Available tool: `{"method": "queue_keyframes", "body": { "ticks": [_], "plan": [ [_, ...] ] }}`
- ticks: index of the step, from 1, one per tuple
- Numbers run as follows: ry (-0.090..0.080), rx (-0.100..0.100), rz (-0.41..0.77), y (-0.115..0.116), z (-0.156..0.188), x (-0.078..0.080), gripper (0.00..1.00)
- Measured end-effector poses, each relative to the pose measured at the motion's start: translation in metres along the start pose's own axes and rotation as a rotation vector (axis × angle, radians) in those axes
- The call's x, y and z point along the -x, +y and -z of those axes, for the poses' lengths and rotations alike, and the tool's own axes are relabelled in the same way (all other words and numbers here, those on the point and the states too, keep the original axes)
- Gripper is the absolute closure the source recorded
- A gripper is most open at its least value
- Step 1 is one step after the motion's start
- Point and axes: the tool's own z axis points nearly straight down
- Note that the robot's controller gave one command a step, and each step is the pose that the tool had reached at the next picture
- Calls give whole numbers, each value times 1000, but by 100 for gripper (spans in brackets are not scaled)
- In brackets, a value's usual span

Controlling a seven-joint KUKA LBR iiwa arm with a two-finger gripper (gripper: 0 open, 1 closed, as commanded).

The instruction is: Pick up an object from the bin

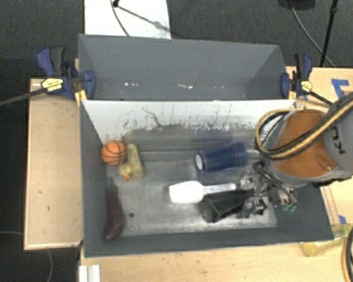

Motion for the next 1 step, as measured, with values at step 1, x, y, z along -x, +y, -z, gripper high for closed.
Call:
{"method": "queue_keyframes", "body": {
  "ticks": [1],
  "plan": [
    [16, 4, 178, -33, 196, -18, 100]
  ]
}}
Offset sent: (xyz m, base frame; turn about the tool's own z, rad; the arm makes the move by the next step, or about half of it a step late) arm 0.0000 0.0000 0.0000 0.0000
